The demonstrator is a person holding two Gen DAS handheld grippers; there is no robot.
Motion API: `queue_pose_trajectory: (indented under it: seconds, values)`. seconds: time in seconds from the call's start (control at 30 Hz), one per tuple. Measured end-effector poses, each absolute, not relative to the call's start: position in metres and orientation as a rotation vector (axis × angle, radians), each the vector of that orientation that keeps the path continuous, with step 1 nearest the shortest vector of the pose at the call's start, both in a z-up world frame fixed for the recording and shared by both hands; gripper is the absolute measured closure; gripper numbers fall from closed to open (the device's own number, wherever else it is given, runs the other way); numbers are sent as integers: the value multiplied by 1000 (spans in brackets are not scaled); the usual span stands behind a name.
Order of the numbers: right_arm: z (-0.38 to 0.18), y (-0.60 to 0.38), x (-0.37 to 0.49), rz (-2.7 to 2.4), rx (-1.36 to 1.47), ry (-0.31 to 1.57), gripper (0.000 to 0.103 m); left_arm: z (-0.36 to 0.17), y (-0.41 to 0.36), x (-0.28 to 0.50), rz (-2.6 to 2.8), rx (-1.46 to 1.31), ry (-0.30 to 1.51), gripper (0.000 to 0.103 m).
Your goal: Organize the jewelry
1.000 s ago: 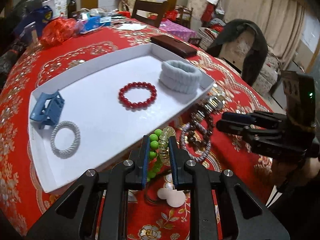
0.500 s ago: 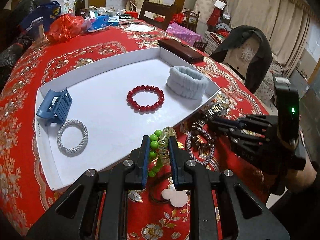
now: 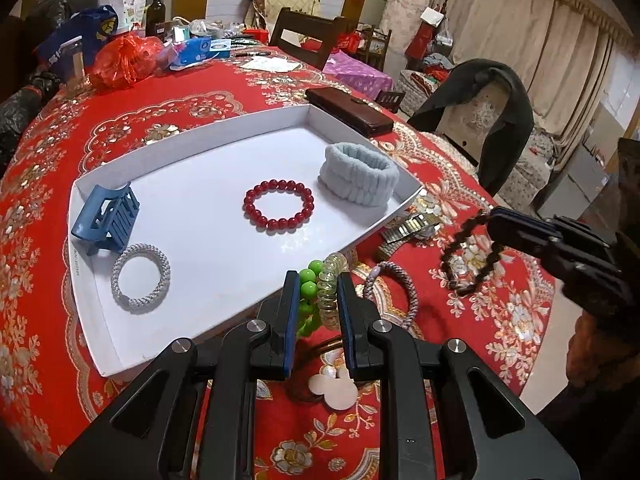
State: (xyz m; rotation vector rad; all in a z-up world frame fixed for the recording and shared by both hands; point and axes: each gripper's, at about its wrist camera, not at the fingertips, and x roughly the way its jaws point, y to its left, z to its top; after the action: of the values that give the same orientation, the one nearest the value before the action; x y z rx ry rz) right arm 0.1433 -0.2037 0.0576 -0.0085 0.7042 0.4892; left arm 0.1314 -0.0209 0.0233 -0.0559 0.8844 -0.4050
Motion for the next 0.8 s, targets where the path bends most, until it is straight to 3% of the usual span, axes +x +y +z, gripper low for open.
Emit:
queue_pose_trajectory:
  seconds: [0.5,0.8]
  values:
    - [65,-211,141,500,23,698,95,38,-7,134,-564,-246,901,86]
    - [58,-209,141,504,7,722,95,-7,-22,136,-513,-138,1073,86]
